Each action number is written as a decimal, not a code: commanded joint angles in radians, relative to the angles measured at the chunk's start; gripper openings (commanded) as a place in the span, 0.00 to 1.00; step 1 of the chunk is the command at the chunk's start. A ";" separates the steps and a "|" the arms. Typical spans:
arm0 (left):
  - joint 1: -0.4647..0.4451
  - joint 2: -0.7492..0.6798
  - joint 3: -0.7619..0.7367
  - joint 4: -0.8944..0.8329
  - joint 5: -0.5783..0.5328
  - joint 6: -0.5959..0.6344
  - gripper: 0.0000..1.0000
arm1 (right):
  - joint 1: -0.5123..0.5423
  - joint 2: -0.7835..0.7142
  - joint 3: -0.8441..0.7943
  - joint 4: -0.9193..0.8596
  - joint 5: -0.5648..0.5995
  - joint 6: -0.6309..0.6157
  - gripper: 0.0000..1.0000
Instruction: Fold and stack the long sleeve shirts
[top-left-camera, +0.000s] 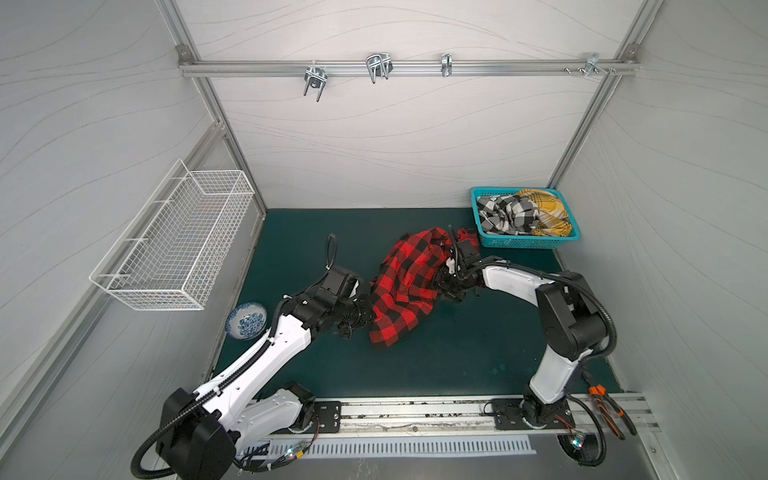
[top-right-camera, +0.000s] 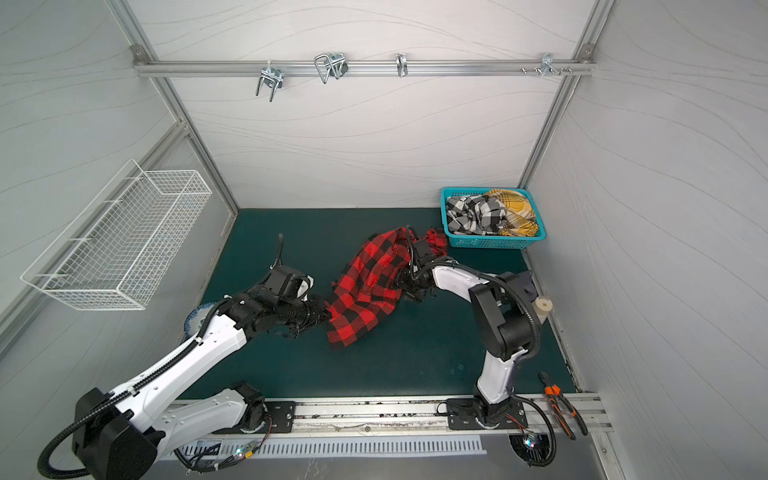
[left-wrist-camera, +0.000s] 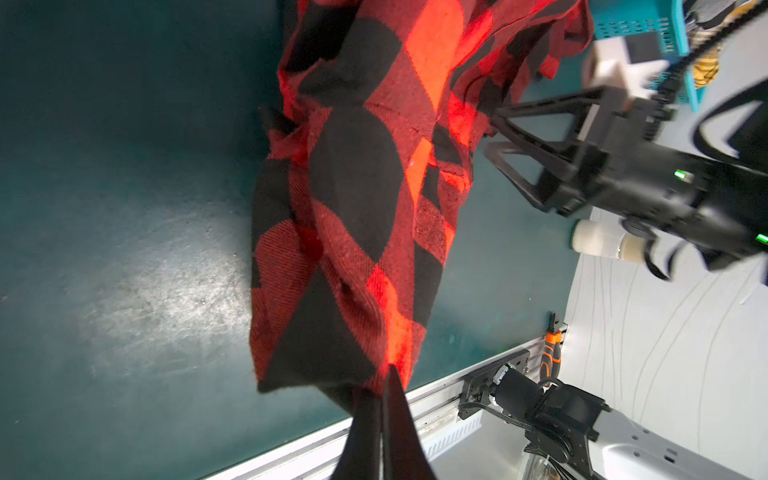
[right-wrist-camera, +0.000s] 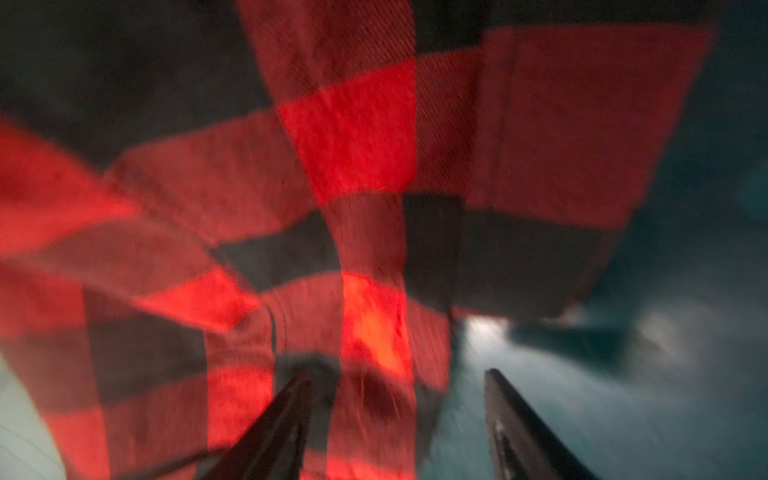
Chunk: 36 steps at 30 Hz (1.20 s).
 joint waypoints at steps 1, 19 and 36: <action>-0.002 -0.022 0.047 -0.030 -0.007 0.007 0.00 | 0.019 0.034 -0.032 0.131 -0.046 0.129 0.61; -0.001 -0.038 0.145 -0.096 -0.050 0.040 0.00 | -0.057 -0.287 0.154 -0.198 0.106 -0.045 0.00; -0.102 0.123 0.188 -0.064 -0.075 0.072 0.76 | -0.513 -0.708 -0.098 -0.683 0.232 -0.370 0.00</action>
